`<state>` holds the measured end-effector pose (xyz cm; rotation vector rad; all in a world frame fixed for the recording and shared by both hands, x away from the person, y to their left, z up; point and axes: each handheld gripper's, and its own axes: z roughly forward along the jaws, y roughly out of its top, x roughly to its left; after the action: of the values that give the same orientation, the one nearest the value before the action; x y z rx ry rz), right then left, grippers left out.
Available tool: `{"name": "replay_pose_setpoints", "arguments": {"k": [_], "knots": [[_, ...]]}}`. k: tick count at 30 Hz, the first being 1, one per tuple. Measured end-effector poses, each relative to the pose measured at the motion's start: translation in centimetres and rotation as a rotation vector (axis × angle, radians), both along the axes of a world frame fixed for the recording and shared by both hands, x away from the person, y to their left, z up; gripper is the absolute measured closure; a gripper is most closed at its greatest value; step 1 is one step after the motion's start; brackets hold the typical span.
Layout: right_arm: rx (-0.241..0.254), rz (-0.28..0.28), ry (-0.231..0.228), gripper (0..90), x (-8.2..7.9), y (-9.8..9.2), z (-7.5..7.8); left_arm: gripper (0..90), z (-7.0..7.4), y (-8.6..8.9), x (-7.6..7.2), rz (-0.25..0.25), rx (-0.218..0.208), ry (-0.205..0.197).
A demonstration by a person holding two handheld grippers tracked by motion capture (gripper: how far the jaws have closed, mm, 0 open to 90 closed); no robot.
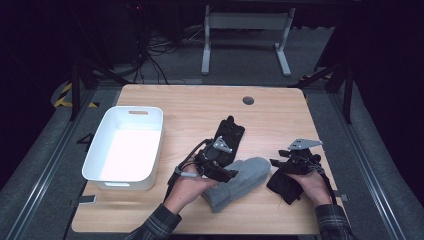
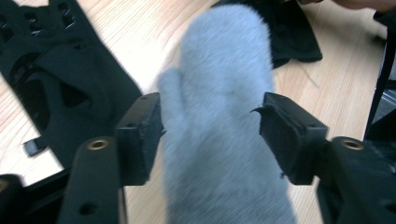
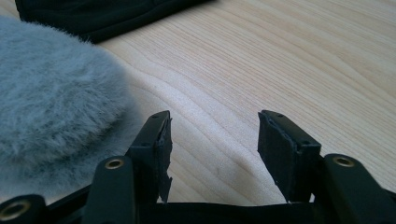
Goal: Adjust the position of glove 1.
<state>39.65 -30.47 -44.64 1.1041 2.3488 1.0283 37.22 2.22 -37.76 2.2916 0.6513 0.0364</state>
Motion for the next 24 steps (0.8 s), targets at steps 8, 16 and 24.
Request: {"name": "replay_pose_setpoints", "arguments": {"k": [8,16,24], "knots": [[-0.016,0.004,0.003,45.7,-0.1,0.1,-0.1,22.5,-1.7,1.0,1.3,-0.053,-0.004,0.009],[-0.022,0.001,0.008,45.7,-0.1,0.1,-0.2,15.5,-3.7,-0.2,1.6,-0.095,0.006,0.055],[-0.025,-0.001,0.007,45.7,-0.2,0.1,-0.2,12.6,-5.4,-1.6,1.2,-0.102,0.062,0.084]]}}
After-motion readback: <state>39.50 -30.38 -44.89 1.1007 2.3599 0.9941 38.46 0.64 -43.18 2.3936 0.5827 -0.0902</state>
